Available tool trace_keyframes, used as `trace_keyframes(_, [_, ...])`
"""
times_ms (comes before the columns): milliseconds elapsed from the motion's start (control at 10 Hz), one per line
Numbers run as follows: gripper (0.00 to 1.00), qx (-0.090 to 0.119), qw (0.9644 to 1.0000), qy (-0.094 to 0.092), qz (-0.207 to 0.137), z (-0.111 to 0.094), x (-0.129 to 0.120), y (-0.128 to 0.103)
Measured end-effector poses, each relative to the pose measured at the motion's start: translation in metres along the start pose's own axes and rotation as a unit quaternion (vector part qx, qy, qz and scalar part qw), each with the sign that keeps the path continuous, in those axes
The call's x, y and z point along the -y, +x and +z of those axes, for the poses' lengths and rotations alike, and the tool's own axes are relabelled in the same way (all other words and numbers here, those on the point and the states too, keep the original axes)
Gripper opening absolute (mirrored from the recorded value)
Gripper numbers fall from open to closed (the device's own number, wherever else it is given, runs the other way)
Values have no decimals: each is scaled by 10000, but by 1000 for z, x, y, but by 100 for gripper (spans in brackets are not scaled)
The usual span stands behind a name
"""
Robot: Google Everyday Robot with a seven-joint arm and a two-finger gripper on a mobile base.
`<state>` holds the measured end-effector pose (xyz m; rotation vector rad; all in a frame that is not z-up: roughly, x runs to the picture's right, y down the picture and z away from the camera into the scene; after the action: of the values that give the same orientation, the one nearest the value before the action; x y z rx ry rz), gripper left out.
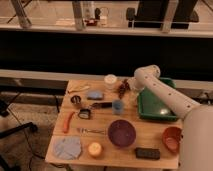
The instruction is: Place grapes in purple bowl
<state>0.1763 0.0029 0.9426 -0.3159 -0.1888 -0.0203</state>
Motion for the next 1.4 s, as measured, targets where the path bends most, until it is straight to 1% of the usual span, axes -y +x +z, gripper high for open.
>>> trace_keyframes(100, [80, 13, 10000, 58, -43, 4, 10, -2])
trace_keyframes(300, [80, 90, 9997, 163, -132, 11, 27, -14])
trace_keyframes(500, [80, 90, 9995, 234, -202, 18, 37, -15])
trace_keyframes(600, [80, 125, 9994, 234, -244, 23, 42, -21])
trace_keyframes(700, [80, 178, 9994, 188, -243, 26, 43, -26])
trace_keyframes(800, [80, 158, 9995, 100, -244, 30, 42, -22])
trace_keyframes(900, [80, 174, 9996, 50, -236, 33, 43, -21])
trace_keyframes(1100, [80, 191, 9996, 17, -226, 38, 45, -21])
trace_keyframes(1400, [80, 186, 9996, 28, -194, 47, 49, -17])
